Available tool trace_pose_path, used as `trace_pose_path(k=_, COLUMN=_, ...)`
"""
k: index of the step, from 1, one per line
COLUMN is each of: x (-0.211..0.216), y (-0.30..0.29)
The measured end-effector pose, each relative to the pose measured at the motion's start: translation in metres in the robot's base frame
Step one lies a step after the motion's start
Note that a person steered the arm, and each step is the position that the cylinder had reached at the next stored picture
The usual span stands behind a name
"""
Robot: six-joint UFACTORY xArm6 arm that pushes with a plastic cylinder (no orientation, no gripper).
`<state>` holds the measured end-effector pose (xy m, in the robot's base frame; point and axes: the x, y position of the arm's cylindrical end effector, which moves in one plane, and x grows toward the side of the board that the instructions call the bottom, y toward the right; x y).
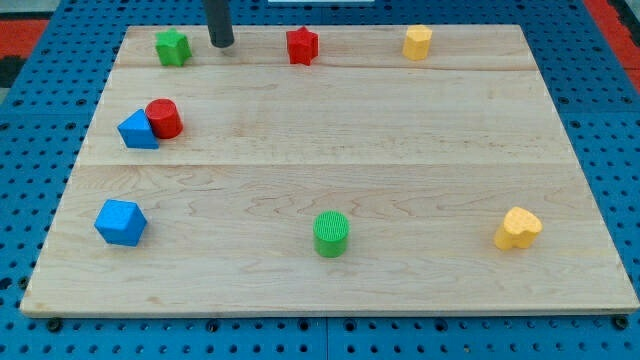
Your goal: Push the green star towards the red circle
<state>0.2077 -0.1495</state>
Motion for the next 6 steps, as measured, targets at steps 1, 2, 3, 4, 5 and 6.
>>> trace_pose_path(k=1, x=-0.016, y=-0.054)
trace_pose_path(k=2, x=0.007, y=-0.058)
trace_pose_path(k=3, x=0.021, y=-0.09)
trace_pose_path(k=4, x=0.046, y=-0.085)
trace_pose_path(k=5, x=0.026, y=-0.085)
trace_pose_path(k=6, x=0.011, y=-0.074)
